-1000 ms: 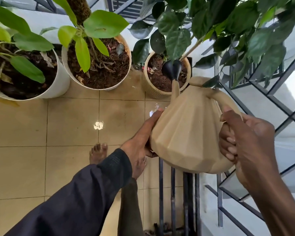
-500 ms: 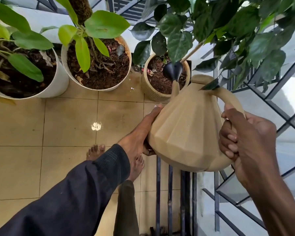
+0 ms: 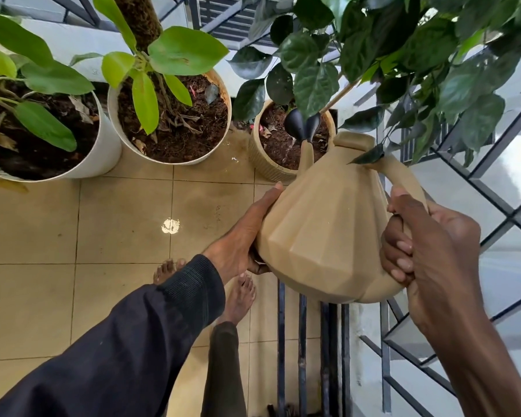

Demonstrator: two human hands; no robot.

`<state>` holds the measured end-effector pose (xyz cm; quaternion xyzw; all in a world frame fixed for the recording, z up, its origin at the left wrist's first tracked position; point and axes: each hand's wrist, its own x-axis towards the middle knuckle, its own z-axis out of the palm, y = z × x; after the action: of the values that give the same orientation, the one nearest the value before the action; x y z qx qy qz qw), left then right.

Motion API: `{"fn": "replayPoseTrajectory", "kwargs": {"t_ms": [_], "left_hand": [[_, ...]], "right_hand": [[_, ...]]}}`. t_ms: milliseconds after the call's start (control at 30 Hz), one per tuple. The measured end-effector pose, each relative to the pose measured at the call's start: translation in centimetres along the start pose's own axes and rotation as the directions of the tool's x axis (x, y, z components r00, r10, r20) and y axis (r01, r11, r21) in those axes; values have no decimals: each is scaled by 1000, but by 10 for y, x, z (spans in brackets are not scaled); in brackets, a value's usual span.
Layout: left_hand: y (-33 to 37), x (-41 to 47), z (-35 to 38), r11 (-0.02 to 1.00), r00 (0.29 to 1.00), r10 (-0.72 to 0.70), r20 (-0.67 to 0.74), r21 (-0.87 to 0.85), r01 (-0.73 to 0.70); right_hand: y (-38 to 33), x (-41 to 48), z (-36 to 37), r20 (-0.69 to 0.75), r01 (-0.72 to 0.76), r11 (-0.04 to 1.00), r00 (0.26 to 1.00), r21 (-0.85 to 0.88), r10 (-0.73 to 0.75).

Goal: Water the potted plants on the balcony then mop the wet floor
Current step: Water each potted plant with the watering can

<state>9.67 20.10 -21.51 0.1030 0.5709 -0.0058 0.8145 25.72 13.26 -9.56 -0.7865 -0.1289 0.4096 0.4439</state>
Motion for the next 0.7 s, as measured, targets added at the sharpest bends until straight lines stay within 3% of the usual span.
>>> {"fn": "replayPoseTrajectory", "kwargs": {"t_ms": [367,533,700], "left_hand": [[-3,6,-9,998,1000,-4,-18,-57,3],[-8,13,-20,997,1000,-15,1,-81,15],[-18,28,-41,992,999,-2,36,-128,7]], "right_hand": [[13,-8,-1,54,-98,992,994,86,93],[10,-5,-3,255,-327,937,923,125,288],[10,3,8,393,-348,936,869,54,301]]}}
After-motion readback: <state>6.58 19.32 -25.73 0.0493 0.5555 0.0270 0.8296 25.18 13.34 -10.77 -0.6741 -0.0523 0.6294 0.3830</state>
